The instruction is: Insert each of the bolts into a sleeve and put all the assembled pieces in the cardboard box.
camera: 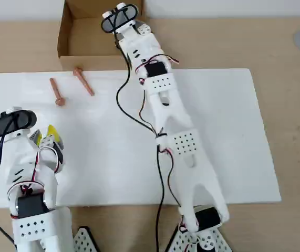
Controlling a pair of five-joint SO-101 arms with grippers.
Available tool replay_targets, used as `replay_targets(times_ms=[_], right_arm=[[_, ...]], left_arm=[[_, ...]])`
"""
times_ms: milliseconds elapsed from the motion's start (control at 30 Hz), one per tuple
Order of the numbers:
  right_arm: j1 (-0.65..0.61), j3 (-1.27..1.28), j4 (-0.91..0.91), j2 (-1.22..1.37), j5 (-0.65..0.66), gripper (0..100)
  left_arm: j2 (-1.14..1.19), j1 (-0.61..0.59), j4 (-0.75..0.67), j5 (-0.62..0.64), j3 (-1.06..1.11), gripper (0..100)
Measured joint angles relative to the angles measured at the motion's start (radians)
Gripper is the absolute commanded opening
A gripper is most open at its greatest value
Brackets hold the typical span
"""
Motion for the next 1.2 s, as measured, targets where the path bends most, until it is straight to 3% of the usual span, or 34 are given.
replay_targets(times_ms=[167,600,733,1033,1200], right_arm=[[-0.002,-0.071,0.071,0.003,0.003,22.8],[-0.003,-0.15,0.176,0.003,0.002,22.8],[-0.005,-0.218,0.29,-0.002,-0.084,22.8],[-0.072,-0.224,0.749,-0.342,-0.273,22.8],[-0.083,-0.23,1.085,-0.503,-0.284,22.8]], left_arm=[[0.0,0.0,0.0,0.0,0.0,11],[0.0,0.0,0.0,0.0,0.0,11],[0.0,0.0,0.0,0.0,0.0,11],[0.0,0.0,0.0,0.0,0.0,12],[0.026,0.0,0.075,-0.005,-0.054,21]])
